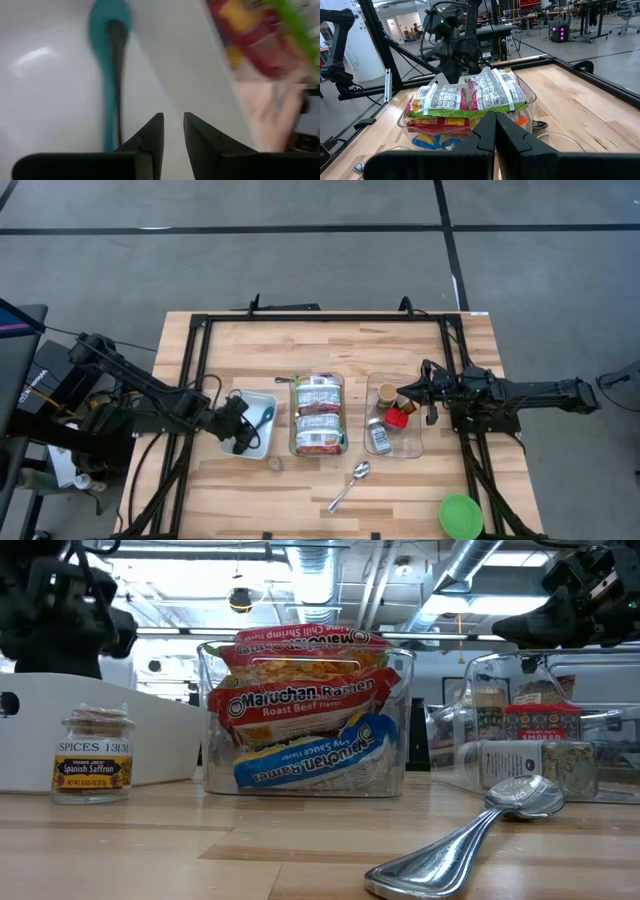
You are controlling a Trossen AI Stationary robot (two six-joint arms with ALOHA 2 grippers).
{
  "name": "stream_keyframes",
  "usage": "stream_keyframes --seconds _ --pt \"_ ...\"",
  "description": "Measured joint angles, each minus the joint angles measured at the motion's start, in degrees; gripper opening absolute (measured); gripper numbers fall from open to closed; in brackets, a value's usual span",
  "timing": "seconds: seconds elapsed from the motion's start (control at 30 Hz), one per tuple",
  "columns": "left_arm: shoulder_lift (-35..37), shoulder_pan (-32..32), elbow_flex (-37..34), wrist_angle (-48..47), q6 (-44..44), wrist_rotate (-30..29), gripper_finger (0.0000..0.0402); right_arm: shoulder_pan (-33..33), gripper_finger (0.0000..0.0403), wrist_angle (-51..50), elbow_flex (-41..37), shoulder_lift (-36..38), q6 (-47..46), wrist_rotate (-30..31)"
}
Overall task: Pick & Place Food Item
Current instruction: Adjust the left transparent bin on the table
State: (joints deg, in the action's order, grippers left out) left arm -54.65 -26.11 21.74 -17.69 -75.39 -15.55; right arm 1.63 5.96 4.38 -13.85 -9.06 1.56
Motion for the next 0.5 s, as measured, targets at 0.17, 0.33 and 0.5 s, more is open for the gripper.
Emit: stream_keyframes --seconds 0.17,0.33,0.5 --pt "4.5 0.0 0.0 2.6 3.3 -0.1 0.0069 0.0 0.0001 0.0 0.0 0.0 0.0 0.0" --pt "10.0 0.0 0.0 6.6 12.1 -0.7 0.0069 0.0 0.0001 0.0 0.0 0.0 0.0 0.0" --pt "14.9 0.0 0.0 13.5 26.9 -2.0 0.0069 0.0 0.0001 0.0 0.0 0.0 0.0 0.0"
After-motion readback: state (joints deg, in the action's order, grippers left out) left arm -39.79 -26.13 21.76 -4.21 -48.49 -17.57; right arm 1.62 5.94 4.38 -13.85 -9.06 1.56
